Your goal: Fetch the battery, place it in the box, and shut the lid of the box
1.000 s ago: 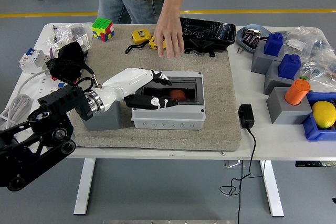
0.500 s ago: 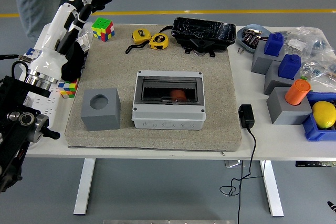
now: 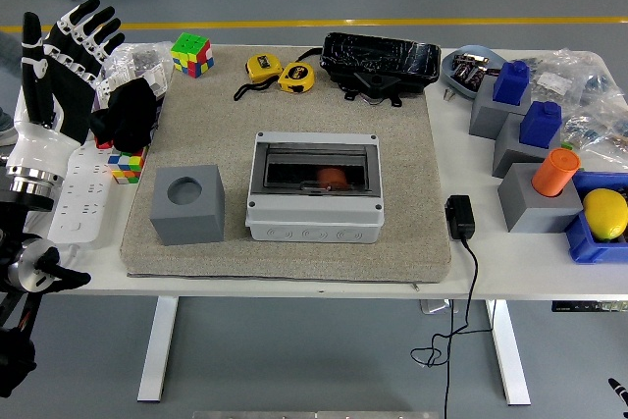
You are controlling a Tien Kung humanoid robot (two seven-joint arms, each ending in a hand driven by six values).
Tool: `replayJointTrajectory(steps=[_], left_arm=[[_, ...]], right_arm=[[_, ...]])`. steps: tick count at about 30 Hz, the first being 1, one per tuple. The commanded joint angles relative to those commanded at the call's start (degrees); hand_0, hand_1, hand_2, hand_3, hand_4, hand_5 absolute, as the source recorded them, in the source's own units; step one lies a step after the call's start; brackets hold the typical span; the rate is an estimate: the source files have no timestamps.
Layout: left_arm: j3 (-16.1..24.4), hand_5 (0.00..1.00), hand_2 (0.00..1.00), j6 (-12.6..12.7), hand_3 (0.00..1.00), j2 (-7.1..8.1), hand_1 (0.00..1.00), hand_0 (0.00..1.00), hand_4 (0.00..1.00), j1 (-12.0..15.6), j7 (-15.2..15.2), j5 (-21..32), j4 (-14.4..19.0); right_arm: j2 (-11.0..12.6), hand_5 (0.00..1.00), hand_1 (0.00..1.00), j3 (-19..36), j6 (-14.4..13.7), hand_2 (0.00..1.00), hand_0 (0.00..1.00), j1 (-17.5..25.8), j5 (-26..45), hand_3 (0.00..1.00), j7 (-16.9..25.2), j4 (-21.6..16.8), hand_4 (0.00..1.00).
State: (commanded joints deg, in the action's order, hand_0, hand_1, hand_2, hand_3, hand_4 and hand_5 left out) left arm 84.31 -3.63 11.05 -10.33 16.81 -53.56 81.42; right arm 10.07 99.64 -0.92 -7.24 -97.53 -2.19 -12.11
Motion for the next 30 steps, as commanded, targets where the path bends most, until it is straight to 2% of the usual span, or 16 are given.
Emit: replayJointTrajectory(steps=[1,2,7,8,13,14,19,20,23,25,26,30], left_arm=[[0.1,0.998,0.824,-0.2,0.811,0.16,0.861,0.853,0.998,0.0,-0.2,-0.2,-0.2],[0.4,0.998,0.881,-0.5,0.905,0.37,0.913,0.892,0.998,0.0,-0.4,-0.8,-0.5],[1.4,0.998,0.881,-0.9,0.905,1.42,0.913,0.892,0.998,0.3,-1.9,-5.8,-0.3],[1.5,0.956,0.970,-0.9,0.973,1.51,0.998,0.961,0.998,0.3,-2.2,-6.9,-0.1],[2.3,0.956,0.970,-0.7,0.973,0.97,0.998,0.961,0.998,0.7,-2.8,-10.1,0.2],[2.3,0.875,0.988,-0.7,0.984,0.96,0.998,0.984,0.998,0.8,-2.9,-10.5,0.2],[2.8,0.875,0.988,-0.6,0.984,1.24,0.998,0.984,0.998,1.2,-4.8,-14.8,0.5],[2.9,0.831,0.995,-0.6,0.988,1.35,0.998,0.997,0.998,1.3,-5.1,-15.4,0.6],[3.6,0.831,0.995,-0.1,0.988,1.62,0.998,0.997,0.998,1.3,-6.1,-18.1,0.8],[3.8,0.831,0.995,0.2,0.988,1.73,0.998,0.997,0.998,1.3,-6.2,-18.0,0.8],[3.9,0.897,0.954,0.8,0.935,1.78,0.978,0.963,0.998,1.3,-6.1,-17.3,0.8],[3.9,0.897,0.954,1.9,0.935,1.65,0.978,0.963,0.998,1.4,-5.3,-14.8,0.4]], right_arm=[[0.0,0.946,0.735,0.0,0.0,0.737,0.790,0.0,0.0,0.792,0.0,0.0,0.998],[0.0,0.946,0.735,0.0,0.0,0.737,0.792,0.0,-0.1,0.793,0.0,0.0,0.998],[0.2,0.946,0.735,-0.2,0.0,0.737,0.792,-0.1,-0.2,0.793,0.0,0.0,0.998],[0.2,0.944,0.736,-0.2,0.1,0.737,0.792,-0.1,-0.3,0.792,0.0,0.1,0.998],[0.4,0.944,0.736,-0.2,0.1,0.737,0.792,0.0,-0.5,0.792,0.0,0.1,0.998],[0.4,0.943,0.736,-0.1,0.1,0.737,0.792,0.1,-0.5,0.791,0.0,0.1,0.998],[0.4,0.943,0.736,-0.6,0.1,0.737,0.792,0.1,-0.3,0.791,0.0,0.0,0.998],[0.4,0.941,0.736,-0.7,0.1,0.737,0.794,0.0,-0.2,0.792,0.0,0.0,0.998],[0.4,0.941,0.736,-1.0,0.1,0.737,0.794,0.0,0.0,0.792,0.0,0.0,0.998],[0.5,0.941,0.736,-1.1,0.1,0.737,0.794,0.1,0.0,0.792,0.0,0.0,0.998],[0.5,0.941,0.737,-1.0,0.1,0.737,0.794,0.2,0.0,0.792,0.0,0.0,0.998],[0.6,0.941,0.737,-1.2,0.1,0.737,0.794,0.3,0.0,0.792,0.0,0.0,0.998]])
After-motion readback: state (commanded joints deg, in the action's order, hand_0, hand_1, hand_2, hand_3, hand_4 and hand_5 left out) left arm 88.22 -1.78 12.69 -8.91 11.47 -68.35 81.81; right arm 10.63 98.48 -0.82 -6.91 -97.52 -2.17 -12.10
